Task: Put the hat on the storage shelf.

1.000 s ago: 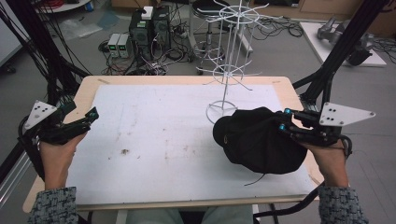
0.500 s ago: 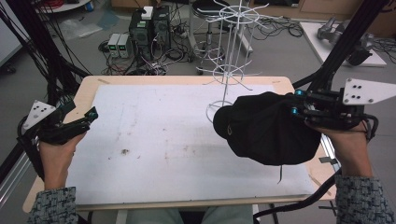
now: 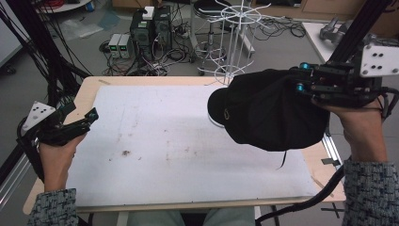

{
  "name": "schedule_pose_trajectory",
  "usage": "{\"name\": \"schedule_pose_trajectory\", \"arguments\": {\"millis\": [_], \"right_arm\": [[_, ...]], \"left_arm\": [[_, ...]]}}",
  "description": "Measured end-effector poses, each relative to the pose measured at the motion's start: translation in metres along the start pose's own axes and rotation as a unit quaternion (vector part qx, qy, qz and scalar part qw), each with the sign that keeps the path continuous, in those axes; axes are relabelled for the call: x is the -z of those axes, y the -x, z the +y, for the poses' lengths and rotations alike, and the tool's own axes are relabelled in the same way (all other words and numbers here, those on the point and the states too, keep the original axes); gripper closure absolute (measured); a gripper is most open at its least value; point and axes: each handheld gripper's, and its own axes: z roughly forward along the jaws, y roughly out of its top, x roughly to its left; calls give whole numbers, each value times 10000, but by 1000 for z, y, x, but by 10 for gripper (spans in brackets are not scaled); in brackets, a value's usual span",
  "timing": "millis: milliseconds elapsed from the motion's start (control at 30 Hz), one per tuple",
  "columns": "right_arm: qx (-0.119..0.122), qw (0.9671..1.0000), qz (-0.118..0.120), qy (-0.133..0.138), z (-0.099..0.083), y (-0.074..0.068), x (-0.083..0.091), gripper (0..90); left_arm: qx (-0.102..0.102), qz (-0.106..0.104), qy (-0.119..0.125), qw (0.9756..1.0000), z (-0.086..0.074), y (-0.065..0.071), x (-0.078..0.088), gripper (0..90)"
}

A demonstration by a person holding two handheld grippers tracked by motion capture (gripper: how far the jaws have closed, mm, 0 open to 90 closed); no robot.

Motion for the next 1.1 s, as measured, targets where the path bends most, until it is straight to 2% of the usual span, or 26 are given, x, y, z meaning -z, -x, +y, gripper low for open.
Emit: {"name": "schedule_pose_trajectory", "arguments": {"millis": [233, 600, 800, 1033, 1067, 1100], "right_arm": [[87, 9999, 60, 129, 22, 7, -5, 710], [241, 9993, 101, 264, 53, 11, -7, 710], [314, 9984, 136, 444, 77, 13, -5, 710], [427, 9971, 80, 619, 108, 23, -5, 710], [483, 9963, 67, 715, 115, 26, -4, 710], [483, 9963, 67, 715, 115, 26, -4, 710]], "left_arm": [[14, -7, -16, 10000, -1, 0, -1, 191], [11, -12, -21, 10000, 0, 0, -1, 191], [10, -27, -52, 10000, -1, 0, -2, 191], [57, -24, -72, 10000, -3, 0, -3, 191], [57, -25, -77, 10000, -3, -1, -3, 191], [60, -30, -79, 9999, -3, -1, -3, 191]]}}
